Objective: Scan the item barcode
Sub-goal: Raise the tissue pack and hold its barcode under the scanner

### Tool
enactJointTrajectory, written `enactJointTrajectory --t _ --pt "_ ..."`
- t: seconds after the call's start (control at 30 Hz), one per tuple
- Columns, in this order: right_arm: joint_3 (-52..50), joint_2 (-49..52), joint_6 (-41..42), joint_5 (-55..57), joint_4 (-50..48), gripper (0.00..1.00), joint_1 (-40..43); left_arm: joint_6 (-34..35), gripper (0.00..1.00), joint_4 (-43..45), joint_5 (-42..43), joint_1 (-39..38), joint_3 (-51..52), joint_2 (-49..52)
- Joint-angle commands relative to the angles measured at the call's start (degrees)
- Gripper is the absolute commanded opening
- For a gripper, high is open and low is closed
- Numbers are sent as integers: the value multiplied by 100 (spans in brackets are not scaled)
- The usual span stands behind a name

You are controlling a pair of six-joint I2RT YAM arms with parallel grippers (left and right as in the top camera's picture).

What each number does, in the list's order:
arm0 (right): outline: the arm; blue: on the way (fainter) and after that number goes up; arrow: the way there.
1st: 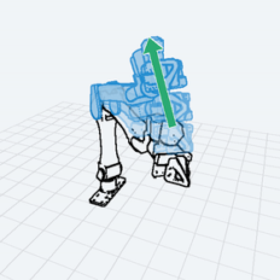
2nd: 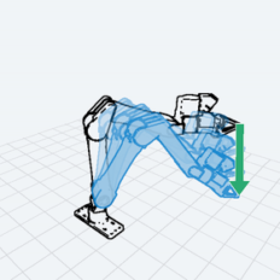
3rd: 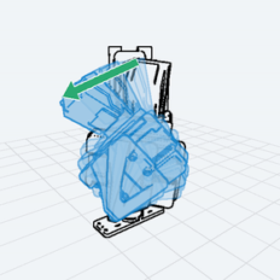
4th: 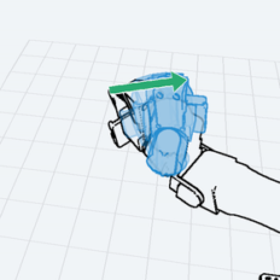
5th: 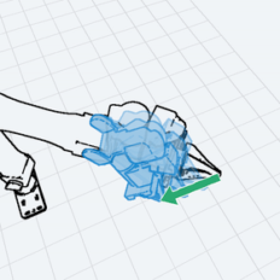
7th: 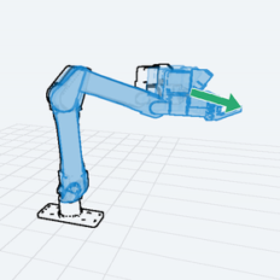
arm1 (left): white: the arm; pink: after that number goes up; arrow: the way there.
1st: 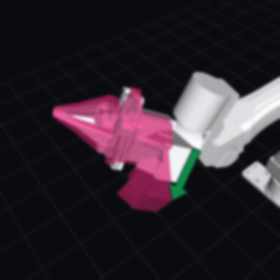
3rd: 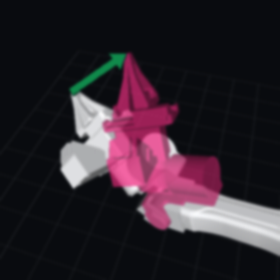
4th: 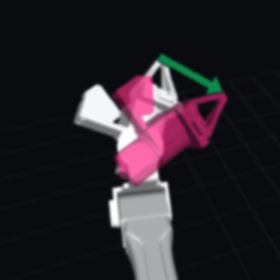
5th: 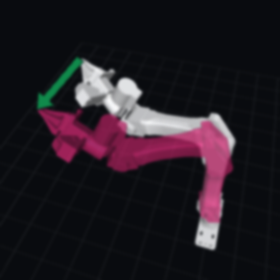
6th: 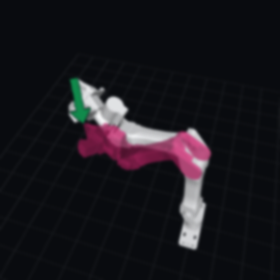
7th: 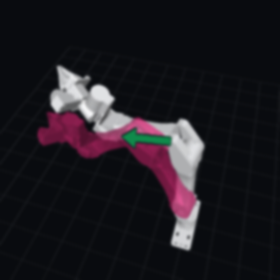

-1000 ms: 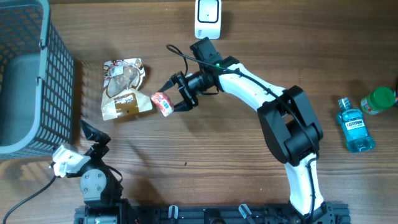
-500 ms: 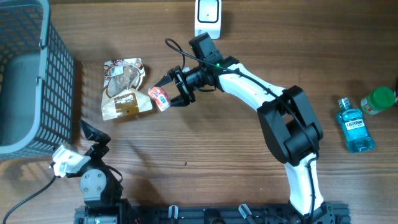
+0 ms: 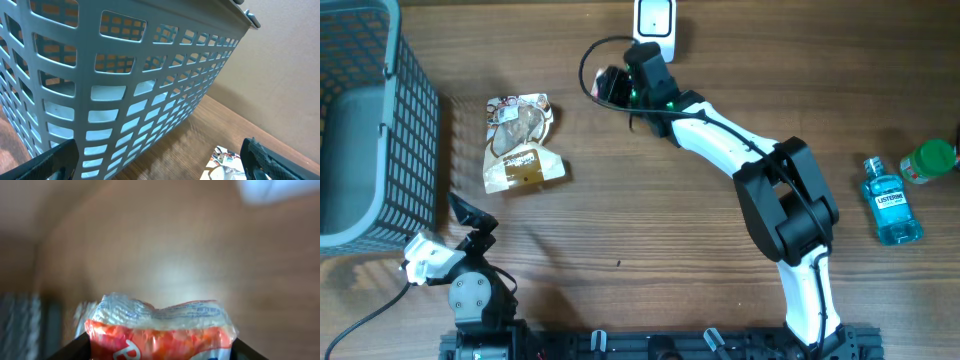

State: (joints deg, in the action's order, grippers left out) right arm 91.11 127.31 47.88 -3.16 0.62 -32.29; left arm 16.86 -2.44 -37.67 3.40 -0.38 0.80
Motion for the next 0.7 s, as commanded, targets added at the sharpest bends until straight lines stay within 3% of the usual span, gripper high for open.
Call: enactJointTrajectory --t 0.0,0.1,0.43,0.67 --pt "17 74 -452 2194 -509 64 50 -9 100 -42 -35 24 4 -42" --pt "17 76 -901 2826 -1147 64 85 -9 100 -42 -37 24 4 -42" --pt "26 1036 -2505 2876 -3757 61 404 -7 100 -42 -37 24 4 -42" --pt "817 1714 -3001 2841 -3825 62 566 -9 100 -39 -37 24 4 -42"
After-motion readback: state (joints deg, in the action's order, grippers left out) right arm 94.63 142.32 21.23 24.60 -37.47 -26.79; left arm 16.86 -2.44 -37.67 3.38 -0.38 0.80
